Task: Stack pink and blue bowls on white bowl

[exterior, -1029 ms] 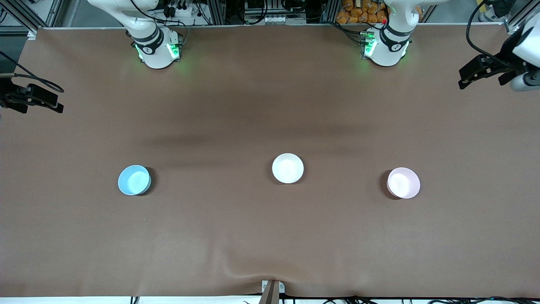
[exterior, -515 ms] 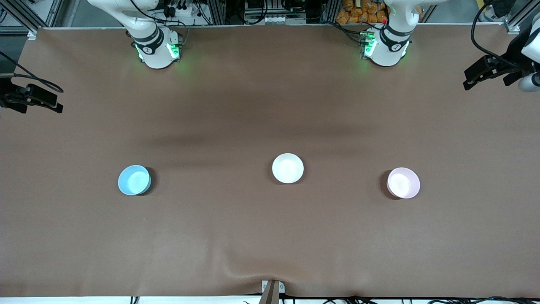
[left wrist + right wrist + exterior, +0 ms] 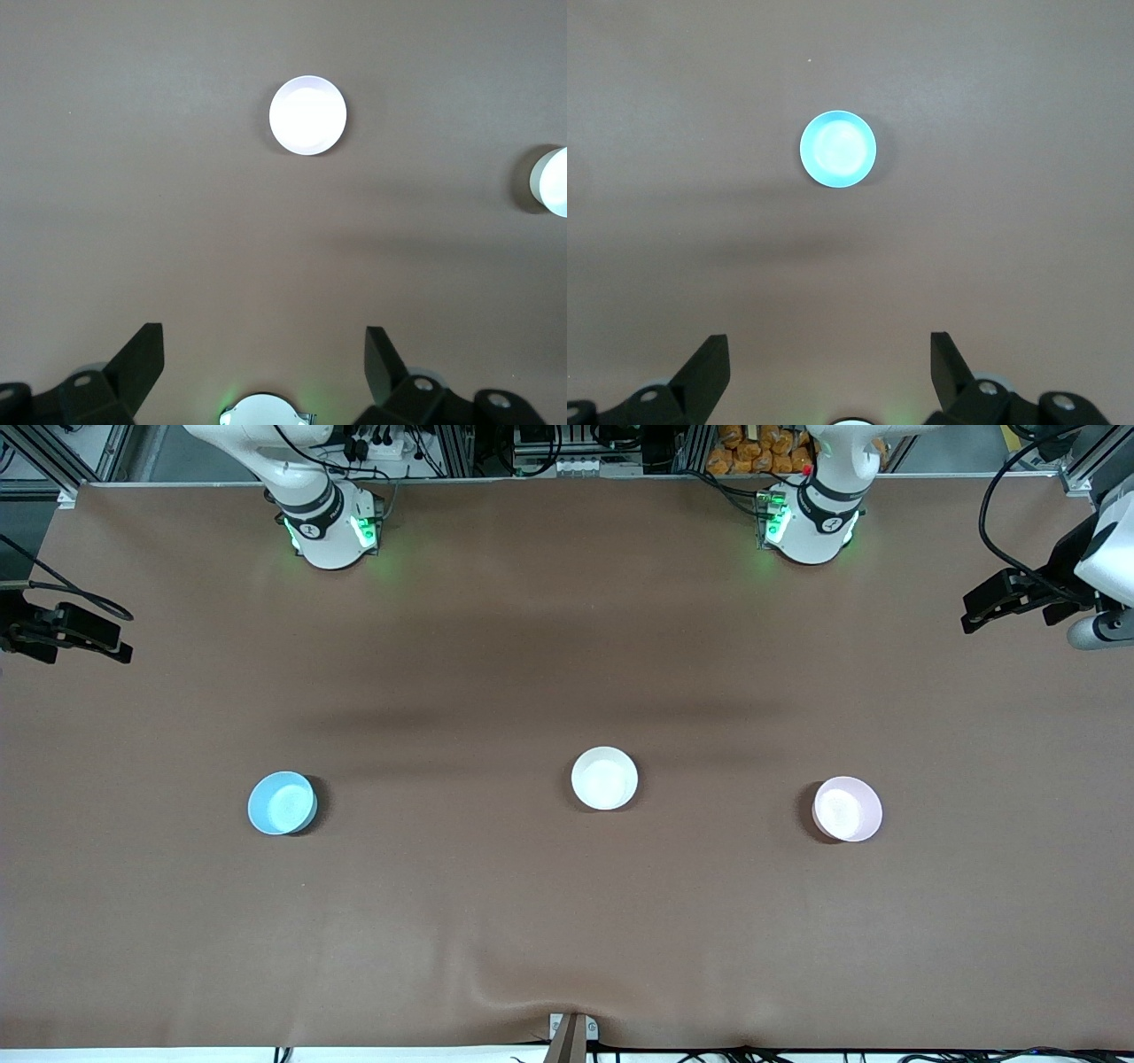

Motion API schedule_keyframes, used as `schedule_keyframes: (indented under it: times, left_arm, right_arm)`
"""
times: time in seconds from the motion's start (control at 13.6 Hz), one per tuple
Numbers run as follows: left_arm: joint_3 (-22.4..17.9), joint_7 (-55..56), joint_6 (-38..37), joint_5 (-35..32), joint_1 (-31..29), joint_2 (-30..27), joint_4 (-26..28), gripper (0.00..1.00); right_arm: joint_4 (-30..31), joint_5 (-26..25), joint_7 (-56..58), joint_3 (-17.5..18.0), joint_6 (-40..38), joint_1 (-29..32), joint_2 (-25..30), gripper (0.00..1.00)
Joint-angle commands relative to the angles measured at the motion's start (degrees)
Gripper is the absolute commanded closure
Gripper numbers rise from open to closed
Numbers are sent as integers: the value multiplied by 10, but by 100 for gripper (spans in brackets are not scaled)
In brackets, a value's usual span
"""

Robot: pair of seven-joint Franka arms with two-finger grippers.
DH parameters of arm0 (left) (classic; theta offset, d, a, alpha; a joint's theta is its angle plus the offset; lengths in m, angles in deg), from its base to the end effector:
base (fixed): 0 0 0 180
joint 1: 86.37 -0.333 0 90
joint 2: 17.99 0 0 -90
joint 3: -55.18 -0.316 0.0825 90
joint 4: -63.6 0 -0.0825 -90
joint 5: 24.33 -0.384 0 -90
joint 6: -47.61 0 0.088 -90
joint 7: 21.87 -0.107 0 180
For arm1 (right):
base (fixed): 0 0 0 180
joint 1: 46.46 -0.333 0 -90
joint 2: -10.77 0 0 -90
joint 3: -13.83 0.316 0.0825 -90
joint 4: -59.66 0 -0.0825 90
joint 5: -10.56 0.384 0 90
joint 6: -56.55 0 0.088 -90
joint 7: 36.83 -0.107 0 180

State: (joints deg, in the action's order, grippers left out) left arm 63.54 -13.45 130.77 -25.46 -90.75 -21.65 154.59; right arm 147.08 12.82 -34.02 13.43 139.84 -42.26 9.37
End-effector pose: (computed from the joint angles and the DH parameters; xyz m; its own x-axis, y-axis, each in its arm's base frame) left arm 0.5208 -0.0366 0.6405 0.9944 0.0808 -0.0683 0.0783 -0.9962 -0.0394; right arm 0.5483 -0.0395 0.6224 0.9952 -0.0263 -0.0942 -0.0306 -0.9986 -0.0439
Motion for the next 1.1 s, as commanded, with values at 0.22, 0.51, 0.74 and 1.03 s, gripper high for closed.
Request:
schedule_keyframes:
  times: [0.22, 0.51, 0.74, 1.03]
  left_arm:
    - [6, -14, -10, -9, -2, -10, -14, 0]
    - [3, -28, -9, -9, -4, -13, -11, 0]
    - [2, -28, 2, -10, -4, -10, -4, 0]
    - [1, -28, 53, -10, -19, -11, 49, 0]
  right_arm:
    - [-1, 7, -5, 4, -4, 7, -5, 0]
    - [5, 10, -5, 4, -3, 8, -6, 0]
    - [5, 11, -5, 4, -4, 8, -6, 0]
    - [5, 11, -5, 4, -4, 7, -7, 0]
